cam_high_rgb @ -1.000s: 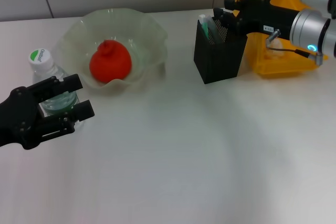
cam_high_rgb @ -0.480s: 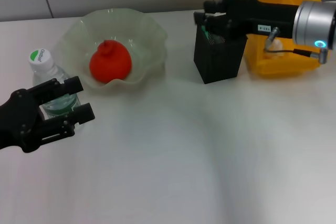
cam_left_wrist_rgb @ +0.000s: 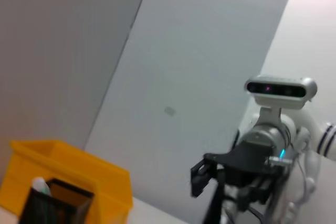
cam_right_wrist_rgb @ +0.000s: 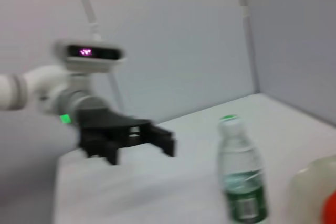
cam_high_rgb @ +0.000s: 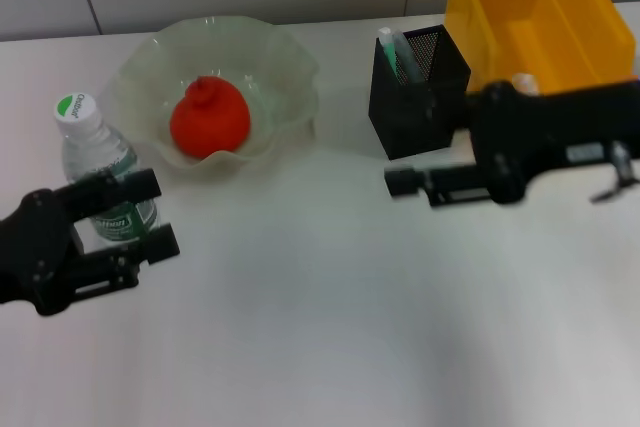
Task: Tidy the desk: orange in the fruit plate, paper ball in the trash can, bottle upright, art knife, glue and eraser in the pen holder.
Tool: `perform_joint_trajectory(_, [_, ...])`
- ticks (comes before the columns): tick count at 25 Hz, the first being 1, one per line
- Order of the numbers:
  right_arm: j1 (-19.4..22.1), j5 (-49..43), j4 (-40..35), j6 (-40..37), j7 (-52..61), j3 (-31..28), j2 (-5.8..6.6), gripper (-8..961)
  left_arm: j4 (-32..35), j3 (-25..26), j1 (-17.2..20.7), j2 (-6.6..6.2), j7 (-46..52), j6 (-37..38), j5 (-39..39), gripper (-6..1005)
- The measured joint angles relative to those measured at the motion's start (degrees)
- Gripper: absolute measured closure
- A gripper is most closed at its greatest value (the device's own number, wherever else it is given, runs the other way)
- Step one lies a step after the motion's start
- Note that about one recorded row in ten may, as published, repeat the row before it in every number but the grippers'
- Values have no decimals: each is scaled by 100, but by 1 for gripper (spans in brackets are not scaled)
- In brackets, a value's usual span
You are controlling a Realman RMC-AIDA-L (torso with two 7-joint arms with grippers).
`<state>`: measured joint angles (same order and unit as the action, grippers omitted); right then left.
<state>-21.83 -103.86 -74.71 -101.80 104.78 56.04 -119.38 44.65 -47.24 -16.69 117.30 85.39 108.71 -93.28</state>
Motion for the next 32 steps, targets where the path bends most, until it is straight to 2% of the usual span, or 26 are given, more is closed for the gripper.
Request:
perform_joint_trajectory(4, [163, -3, -175, -355, -110, -21, -23, 335, 8, -17, -20, -7, -83, 101, -397, 208])
perform_joint_trajectory(9, [218, -12, -92, -646, -458, 122, -36, 341, -26, -34, -35, 76, -463, 256, -573, 208])
perform_joint_trajectory(15, [208, -20, 171, -520, -861, 713, -36, 342, -167, -48, -85, 108, -575, 381, -538, 209])
perform_joint_trajectory(32, [145, 17, 452, -99, -1186, 1009, -17, 342, -164, -33, -261, 86, -523, 475, -528, 214])
